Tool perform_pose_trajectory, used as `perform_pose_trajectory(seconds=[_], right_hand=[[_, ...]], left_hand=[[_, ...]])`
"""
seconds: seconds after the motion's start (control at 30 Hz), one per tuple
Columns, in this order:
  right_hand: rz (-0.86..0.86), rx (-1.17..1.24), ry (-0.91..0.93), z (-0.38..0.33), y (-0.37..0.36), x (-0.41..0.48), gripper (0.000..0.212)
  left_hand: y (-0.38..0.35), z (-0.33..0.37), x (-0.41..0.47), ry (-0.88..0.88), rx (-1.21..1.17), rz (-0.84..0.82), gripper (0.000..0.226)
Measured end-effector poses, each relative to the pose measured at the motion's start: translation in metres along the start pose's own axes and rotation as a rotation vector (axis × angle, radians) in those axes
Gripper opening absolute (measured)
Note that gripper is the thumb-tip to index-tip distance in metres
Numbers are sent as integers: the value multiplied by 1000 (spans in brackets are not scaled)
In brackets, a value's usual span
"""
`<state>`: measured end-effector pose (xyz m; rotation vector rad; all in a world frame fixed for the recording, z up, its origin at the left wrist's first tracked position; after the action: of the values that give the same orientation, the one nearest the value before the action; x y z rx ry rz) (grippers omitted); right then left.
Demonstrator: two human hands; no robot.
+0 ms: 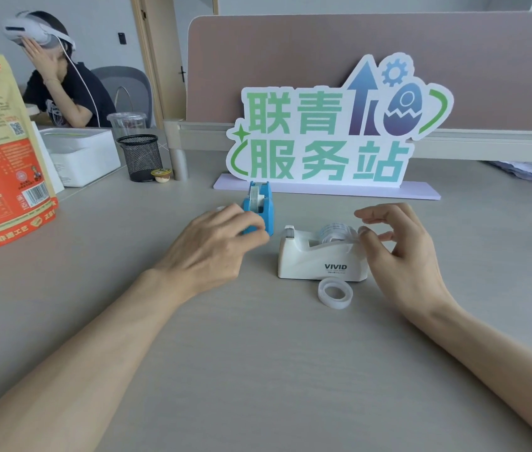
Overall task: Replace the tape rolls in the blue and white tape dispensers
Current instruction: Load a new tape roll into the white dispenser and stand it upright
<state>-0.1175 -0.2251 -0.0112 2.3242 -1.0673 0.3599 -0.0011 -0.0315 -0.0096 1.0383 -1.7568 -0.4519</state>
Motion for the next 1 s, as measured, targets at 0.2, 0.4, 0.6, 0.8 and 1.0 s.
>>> perform_pose_trajectory(seconds=[0.2, 0.4, 0.6, 0.8, 1.0], right_hand=[[0, -29, 12, 0, 0, 0, 19], [-58, -40, -24, -1, -4, -1, 16], [-298, -67, -83, 0, -18, -6, 36], [-527, -182, -108, 11, -34, -7, 84], [-400, -232, -165, 19, -32, -1, 85]], left_hand=[[-14, 14, 7, -62, -73, -139, 32], [-13, 15, 7, -29, -141, -139, 14], [-14, 15, 6, -15, -172, -168, 15], [-15, 14, 3, 65, -172, -176, 25], [-21, 5, -5, 295, -258, -193, 27]])
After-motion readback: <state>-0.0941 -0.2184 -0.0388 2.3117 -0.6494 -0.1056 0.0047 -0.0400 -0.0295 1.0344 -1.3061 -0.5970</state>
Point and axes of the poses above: each hand's wrist, its own x-axis towards the middle knuckle, its own y-axis out of the back of the hand, z = x × y, the point moved 7 cm from there along x, towards the middle knuckle, and after that the axes turned 12 degrees about -y, right-handed, at the moved point
